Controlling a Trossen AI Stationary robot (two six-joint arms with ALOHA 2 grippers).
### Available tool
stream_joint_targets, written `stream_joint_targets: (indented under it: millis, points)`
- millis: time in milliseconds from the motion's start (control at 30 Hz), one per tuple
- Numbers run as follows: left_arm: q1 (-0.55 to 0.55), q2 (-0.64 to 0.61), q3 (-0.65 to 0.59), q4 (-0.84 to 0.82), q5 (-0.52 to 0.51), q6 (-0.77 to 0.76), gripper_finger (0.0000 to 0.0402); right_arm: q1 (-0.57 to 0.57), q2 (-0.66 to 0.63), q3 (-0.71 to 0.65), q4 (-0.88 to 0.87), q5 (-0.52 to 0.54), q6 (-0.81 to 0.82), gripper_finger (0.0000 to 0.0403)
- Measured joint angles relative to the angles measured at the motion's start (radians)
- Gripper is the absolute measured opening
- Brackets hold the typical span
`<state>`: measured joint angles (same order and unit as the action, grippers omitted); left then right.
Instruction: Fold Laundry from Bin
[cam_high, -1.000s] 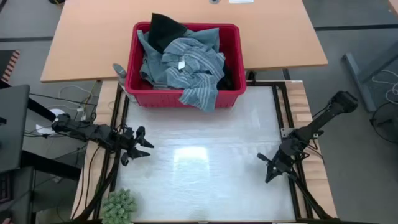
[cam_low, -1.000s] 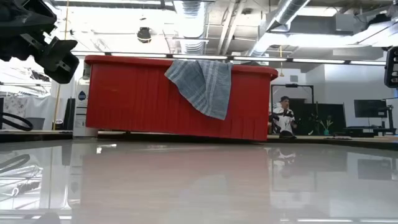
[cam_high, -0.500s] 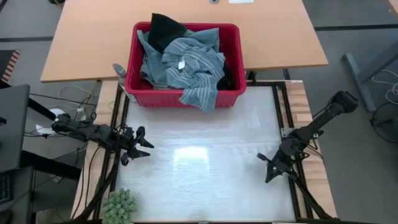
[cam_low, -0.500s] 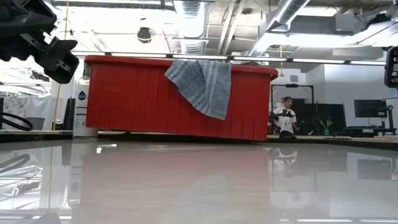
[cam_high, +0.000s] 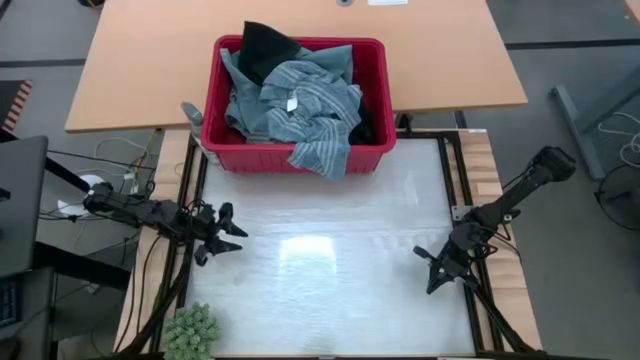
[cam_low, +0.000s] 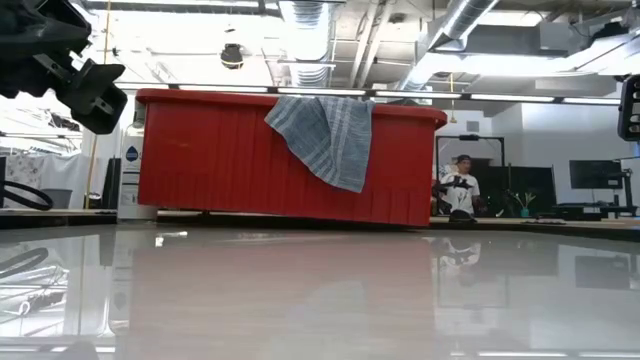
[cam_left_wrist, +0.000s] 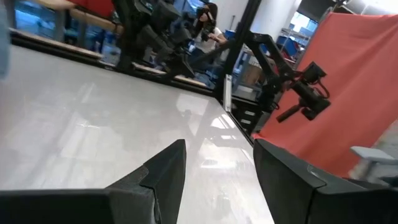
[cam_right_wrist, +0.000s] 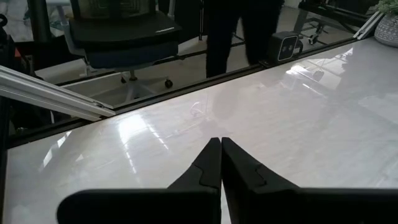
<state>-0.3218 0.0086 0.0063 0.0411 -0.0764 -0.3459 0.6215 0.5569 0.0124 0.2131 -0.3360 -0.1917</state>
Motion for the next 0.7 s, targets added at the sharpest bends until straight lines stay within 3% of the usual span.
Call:
stream_joint_targets:
  millis: [133,333,533,700]
  points:
    - [0.0,0.0,0.0,0.028,-0.074,0.019,0.0178,0.0,0.0,0.0,0.0,0.0,0.0,0.0033]
    - [0.0,0.0,0.0,0.026,-0.098,-0.183,0.0178,0.0,0.0,0.0,0.0,0.0,0.0,0.0033]
    - [0.0,0.0,0.0,0.016,-0.094,-0.204,0.0178,0.0,0.0,0.0,0.0,0.0,0.0,0.0033]
    - [0.0,0.0,0.0,0.028,-0.168,-0.278,0.0178,0.0,0.0,0.0,0.0,0.0,0.0,0.0033]
